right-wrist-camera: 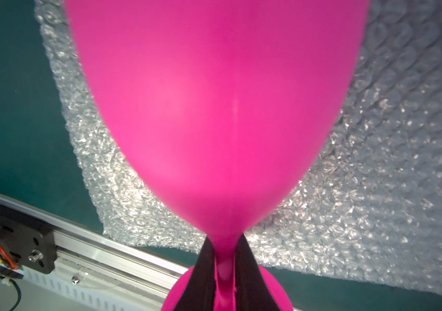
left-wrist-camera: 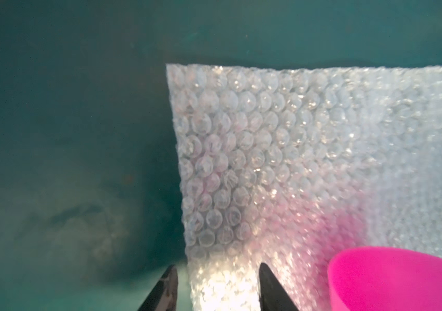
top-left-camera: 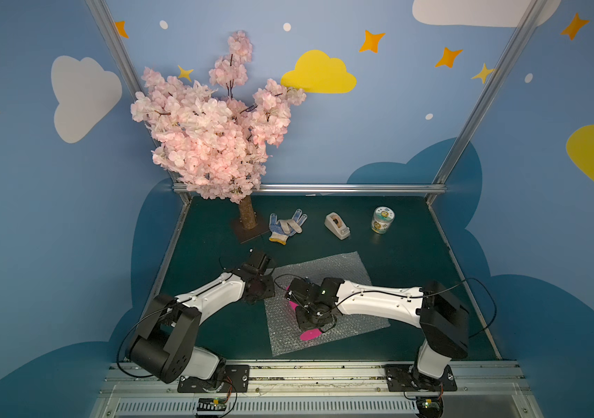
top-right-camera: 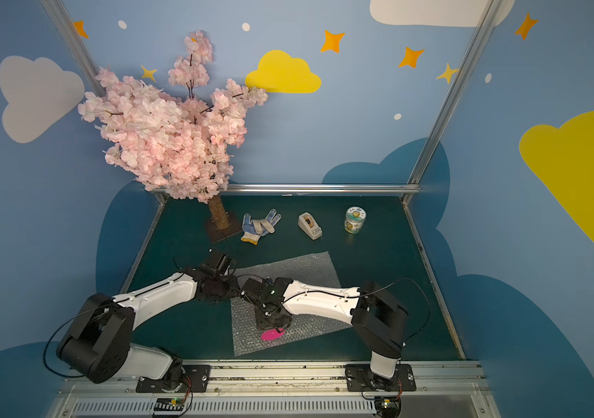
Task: Wrap wine glasses in bubble wrap
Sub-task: Place the wine glass on the bubble wrap, then wrap the wine glass in bubble wrap.
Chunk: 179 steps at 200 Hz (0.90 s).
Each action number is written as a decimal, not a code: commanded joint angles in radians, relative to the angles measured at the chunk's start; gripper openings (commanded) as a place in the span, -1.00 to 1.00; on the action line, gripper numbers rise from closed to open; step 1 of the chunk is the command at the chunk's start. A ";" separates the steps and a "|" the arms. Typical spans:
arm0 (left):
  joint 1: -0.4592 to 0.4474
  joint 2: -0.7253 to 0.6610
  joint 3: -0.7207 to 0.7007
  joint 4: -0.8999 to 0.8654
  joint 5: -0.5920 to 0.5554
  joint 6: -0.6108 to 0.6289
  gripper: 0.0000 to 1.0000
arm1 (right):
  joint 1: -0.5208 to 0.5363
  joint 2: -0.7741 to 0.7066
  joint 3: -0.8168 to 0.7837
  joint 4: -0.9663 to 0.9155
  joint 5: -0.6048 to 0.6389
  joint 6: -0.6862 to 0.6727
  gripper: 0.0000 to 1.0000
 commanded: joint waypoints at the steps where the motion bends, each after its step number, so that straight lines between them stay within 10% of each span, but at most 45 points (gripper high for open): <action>1: 0.015 -0.051 0.026 -0.078 0.003 -0.019 0.01 | -0.005 0.014 -0.016 0.024 -0.008 0.001 -0.59; 94: 0.022 -0.288 -0.168 -0.053 0.309 -0.220 -0.10 | -0.028 -0.179 0.003 -0.060 -0.036 0.002 0.00; 179: -0.090 -0.168 -0.249 0.042 0.161 -0.277 -0.38 | -0.200 -0.259 -0.090 -0.064 -0.058 -0.112 -0.02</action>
